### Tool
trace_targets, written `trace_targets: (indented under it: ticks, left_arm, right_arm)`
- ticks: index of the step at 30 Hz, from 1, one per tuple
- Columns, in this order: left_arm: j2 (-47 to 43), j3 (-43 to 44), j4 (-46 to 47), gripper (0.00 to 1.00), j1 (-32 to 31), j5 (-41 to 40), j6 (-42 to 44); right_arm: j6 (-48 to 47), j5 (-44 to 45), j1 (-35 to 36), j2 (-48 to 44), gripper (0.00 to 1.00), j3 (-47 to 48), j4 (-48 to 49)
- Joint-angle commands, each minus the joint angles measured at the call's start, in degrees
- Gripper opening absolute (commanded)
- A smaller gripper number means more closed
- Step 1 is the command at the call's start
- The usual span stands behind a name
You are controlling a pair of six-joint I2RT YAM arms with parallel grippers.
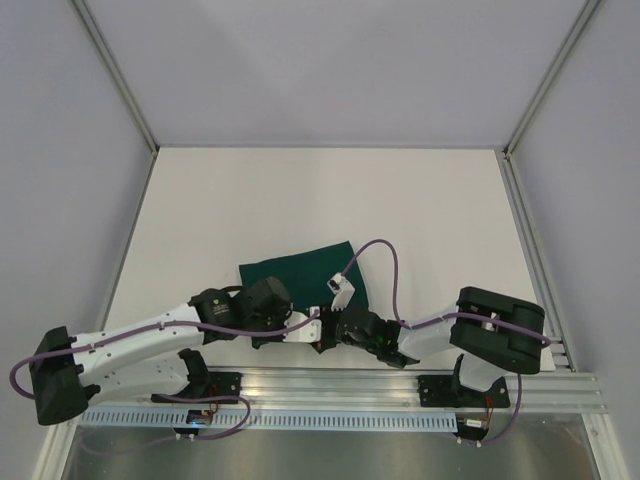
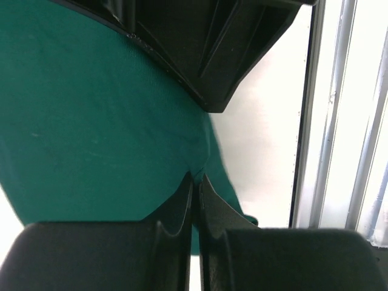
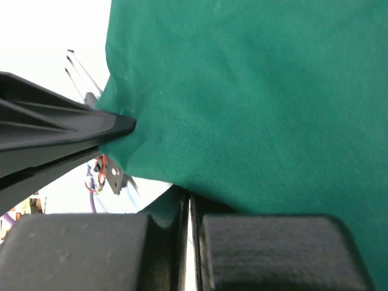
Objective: Prepare the surgical pack
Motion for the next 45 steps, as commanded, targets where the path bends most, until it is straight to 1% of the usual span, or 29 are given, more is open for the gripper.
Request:
trace_targets:
  ticks: [1, 2, 3, 4, 5, 7, 8, 9, 10, 11, 12, 14, 15, 19, 23, 26, 29, 30, 32, 33, 35, 38, 40, 44, 45]
  left_arm:
    - [-2.69, 0.77, 0.61, 0.13, -0.31, 0.68, -0.04]
    - [-2.95, 0.5, 0.44, 0.17, -0.31, 0.5, -0.04]
    - [-3.22, 0.41, 0.35, 0.26, -0.31, 0.41, 0.05]
    - [-3.31, -0.03, 0.44, 0.42, -0.22, 0.41, 0.22]
    - [-3.22, -0.2, 0.61, 0.48, -0.22, 0.41, 0.22]
    - [-2.52, -0.47, 1.57, 0.49, -0.22, 0.06, 0.31]
    - [-1.39, -0.47, 2.02, 0.48, -0.22, -0.03, 0.57]
    - [-0.77, -0.47, 2.45, 0.39, -0.31, -0.12, 0.49]
    - [-0.06, -0.21, 3.16, 0.34, -0.31, -0.12, 0.49]
    - [1.34, -0.03, 3.51, 0.32, -0.31, -0.03, 0.49]
    - [1.87, 0.14, 3.78, 0.21, -0.31, -0.12, 0.49]
    - [2.58, 0.76, 4.13, 0.09, -0.31, -0.38, 0.49]
    - [2.41, 1.02, 4.04, 0.0, -0.31, -0.21, 0.49]
    - [-1.98, 1.29, 2.73, 0.0, -0.31, 1.99, 1.01]
    - [-6.9, 0.67, 2.28, 0.0, -0.22, 1.99, 1.71]
    - [-7.0, 0.06, 2.37, 0.0, -0.22, 0.59, 2.33]
    - [-6.82, -0.12, 2.63, 0.0, -0.31, -0.73, 2.6]
    - [-7.0, -0.2, 2.64, 0.0, -0.22, -0.82, 2.6]
    - [-7.52, -0.12, 2.81, 0.0, -0.31, -0.73, 2.68]
    - [-7.87, -0.12, 2.98, 0.0, -0.31, -0.73, 2.77]
    - [-8.49, -0.2, 2.9, 0.0, -0.31, -0.64, 3.03]
    - [-9.02, -0.64, 2.63, 0.0, -0.31, -0.91, 3.47]
    - [-9.2, -1.43, 2.37, 0.0, -0.31, -1.43, 3.65]
    - [-9.81, -2.75, 1.85, 0.0, -0.31, -1.7, 3.65]
    - [-10.07, -3.45, 1.84, 0.0, -0.22, -1.79, 3.82]
  right_arm:
    - [-0.45, 2.76, -0.89, 0.78, 0.01, 0.95, 8.25]
    - [-0.63, 2.67, -0.89, 0.69, 0.0, 1.21, 8.52]
    - [-1.06, 2.67, -0.89, 0.61, 0.0, 1.3, 7.91]
    - [-1.16, 2.41, -0.98, 0.34, 0.0, 1.82, 7.12]
    - [-1.16, 2.41, -0.98, 0.25, 0.0, 1.91, 6.33]
    - [-0.2, 2.58, -0.98, 0.86, 0.01, 1.56, 5.88]
    - [0.07, 2.67, -0.98, 1.13, 0.0, 1.3, 6.4]
    - [0.42, 2.76, -0.98, 1.39, 0.01, 1.04, 6.76]
    - [1.03, 3.2, -0.98, 2.09, 0.0, 0.86, 7.28]
    - [1.13, 3.2, -0.98, 2.45, 0.01, 0.77, 8.16]
    - [1.13, 3.2, -0.98, 2.71, 0.01, 0.94, 8.43]
    - [1.13, 2.76, -0.98, 3.42, 0.0, 1.64, 8.52]
    - [0.95, 2.59, -0.98, 3.59, 0.0, 1.82, 8.95]
    - [1.57, 3.9, -1.16, 4.47, 0.01, 0.77, 13.34]
    - [-0.01, 5.13, -1.24, 5.35, 0.0, 0.68, 19.23]
    - [-2.03, 5.83, -1.24, 7.19, 0.0, 2.26, 21.25]
    - [-1.42, 9.25, -1.24, 10.0, 0.0, 1.56, 26.77]
    - [-1.42, 11.96, -1.16, 10.79, 0.0, 1.13, 28.02]
    - [-2.64, 14.87, -1.24, 12.73, 0.01, 0.33, 31.26]
    - [-3.43, 17.85, -1.24, 13.43, 0.01, 0.24, 32.06]
    - [-6.15, 20.24, -1.16, 15.45, 0.0, 0.77, 34.69]
    - [-10.02, 23.67, -1.24, 18.0, 0.01, 2.69, 36.46]
    - [-10.65, 25.96, -1.24, 19.41, 0.0, 3.58, 36.47]
    - [-8.11, 31.05, -1.16, 21.08, 0.01, 2.97, 36.29]
    - [-7.32, 33.5, -1.16, 21.6, 0.01, 1.84, 36.38]
